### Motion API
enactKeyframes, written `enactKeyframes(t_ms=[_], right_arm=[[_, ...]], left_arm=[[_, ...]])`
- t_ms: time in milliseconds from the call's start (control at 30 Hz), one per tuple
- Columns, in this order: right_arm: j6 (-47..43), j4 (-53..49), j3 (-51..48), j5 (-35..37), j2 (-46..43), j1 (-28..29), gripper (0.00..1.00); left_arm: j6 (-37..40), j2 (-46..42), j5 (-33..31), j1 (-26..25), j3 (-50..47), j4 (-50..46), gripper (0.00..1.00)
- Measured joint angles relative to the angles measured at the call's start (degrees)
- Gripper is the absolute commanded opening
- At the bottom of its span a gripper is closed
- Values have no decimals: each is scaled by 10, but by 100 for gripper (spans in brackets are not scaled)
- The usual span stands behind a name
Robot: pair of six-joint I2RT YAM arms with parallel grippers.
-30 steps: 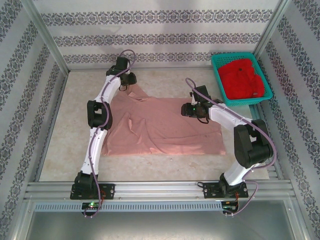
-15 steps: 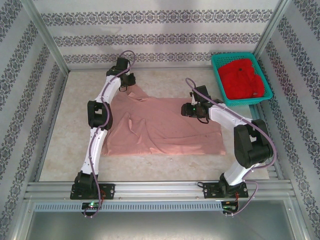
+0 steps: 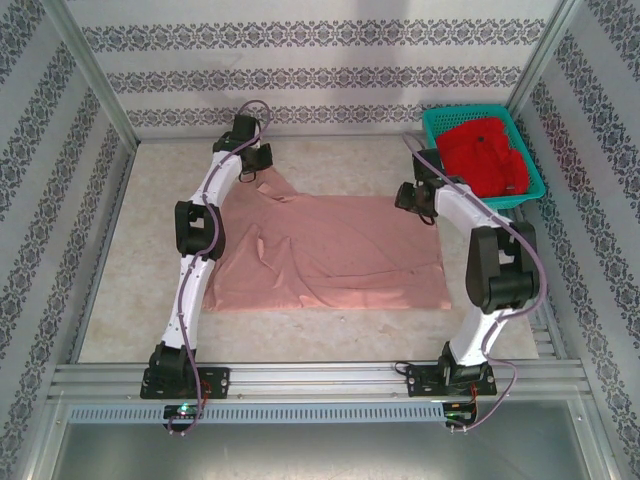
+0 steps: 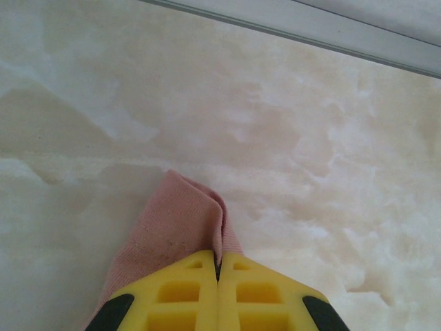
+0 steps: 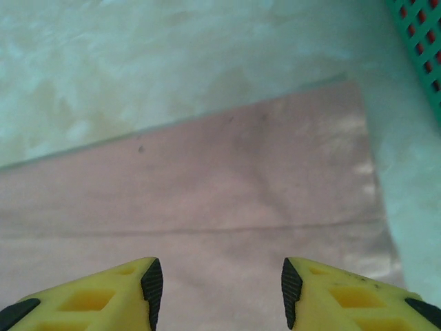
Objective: Fold the inside-out t-shirt
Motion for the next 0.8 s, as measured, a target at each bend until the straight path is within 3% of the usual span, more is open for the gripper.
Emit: enactKeyframes(t_ms=[267,800], right_arm=[[-24,-69,117,52,117,-9,51],[-43,-170,268,36,230,-7,51]], left_arm=[[-2,-9,0,0,-11,0,0],[-2,-22,0,3,-38,2,0]])
